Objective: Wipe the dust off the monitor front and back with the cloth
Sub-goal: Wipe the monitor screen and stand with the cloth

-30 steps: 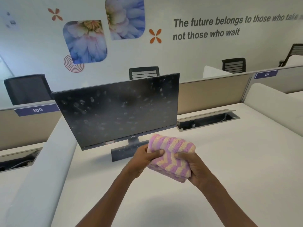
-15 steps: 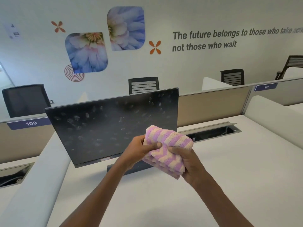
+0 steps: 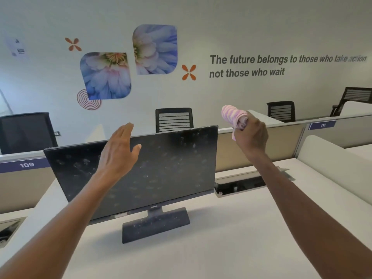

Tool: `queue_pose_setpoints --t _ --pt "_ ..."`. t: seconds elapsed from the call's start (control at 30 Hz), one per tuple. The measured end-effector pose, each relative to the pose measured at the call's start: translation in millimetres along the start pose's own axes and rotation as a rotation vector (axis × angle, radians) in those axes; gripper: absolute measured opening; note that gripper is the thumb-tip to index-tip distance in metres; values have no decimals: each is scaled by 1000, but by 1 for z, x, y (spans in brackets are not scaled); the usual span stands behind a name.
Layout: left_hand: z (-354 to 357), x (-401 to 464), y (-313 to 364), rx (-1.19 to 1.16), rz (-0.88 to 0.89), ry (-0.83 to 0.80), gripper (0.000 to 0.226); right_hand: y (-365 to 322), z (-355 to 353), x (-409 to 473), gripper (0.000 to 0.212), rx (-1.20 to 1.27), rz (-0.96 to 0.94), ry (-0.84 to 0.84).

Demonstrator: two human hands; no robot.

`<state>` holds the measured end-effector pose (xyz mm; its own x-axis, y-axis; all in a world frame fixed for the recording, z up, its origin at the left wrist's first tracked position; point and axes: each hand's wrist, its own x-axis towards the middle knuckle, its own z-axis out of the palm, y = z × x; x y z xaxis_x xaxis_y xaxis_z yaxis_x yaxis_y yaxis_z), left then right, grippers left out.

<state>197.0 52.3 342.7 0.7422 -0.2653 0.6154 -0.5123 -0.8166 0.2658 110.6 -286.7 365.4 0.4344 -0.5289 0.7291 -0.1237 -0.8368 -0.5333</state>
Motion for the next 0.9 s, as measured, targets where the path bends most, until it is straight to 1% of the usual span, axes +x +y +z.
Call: queue_pose_setpoints --t 0.07,0.13,0.2,0.23,0.3,0.37,0.43,0.47,0.53,0.57,0.67,0.73,0.77,0.8,0.83,0.9 --pt "-2 4 -3 79 -10 -86 68 0 14 8 32 -94 -107 -55" --pt "-2 4 -5 134 -36 -170 66 0 28 9 25 -156 -196 -125" --pt "0 4 -9 163 -44 -226 62 0 38 6 20 -175 -230 -189" --pt "1 4 -10 167 -44 -244 59 -1 41 4 21 -167 -231 -207" --pt "3 4 -12 162 -47 -238 53 -7 44 0 30 -118 -249 -209" --pt "4 4 -12 149 -48 -210 47 -20 45 -7 40 -48 -375 -187" --pt "5 4 -12 143 -42 -187 45 -31 48 -15 38 -8 -515 -194" --pt "6 4 -11 145 -41 -187 45 -34 51 -19 35 -10 -551 -221" --pt "7 4 -13 151 -36 -195 43 -34 55 -20 35 -42 -561 -279" --pt "8 4 -14 154 -33 -197 42 -31 56 -18 33 -47 -536 -272" --pt "9 5 -19 161 -19 -192 36 -18 49 -6 25 -90 -397 -201" --pt "11 6 -22 150 -17 -180 29 -14 47 4 23 -191 -285 -214" --pt "12 6 -23 140 -21 -175 27 -17 46 6 25 -210 -265 -220" --pt "13 5 -23 131 -23 -168 26 -22 45 6 29 -174 -293 -231" --pt "14 5 -24 123 -24 -157 27 -28 45 5 34 -94 -365 -266" --pt "14 3 -23 118 -23 -143 29 -35 46 3 38 59 -507 -421"
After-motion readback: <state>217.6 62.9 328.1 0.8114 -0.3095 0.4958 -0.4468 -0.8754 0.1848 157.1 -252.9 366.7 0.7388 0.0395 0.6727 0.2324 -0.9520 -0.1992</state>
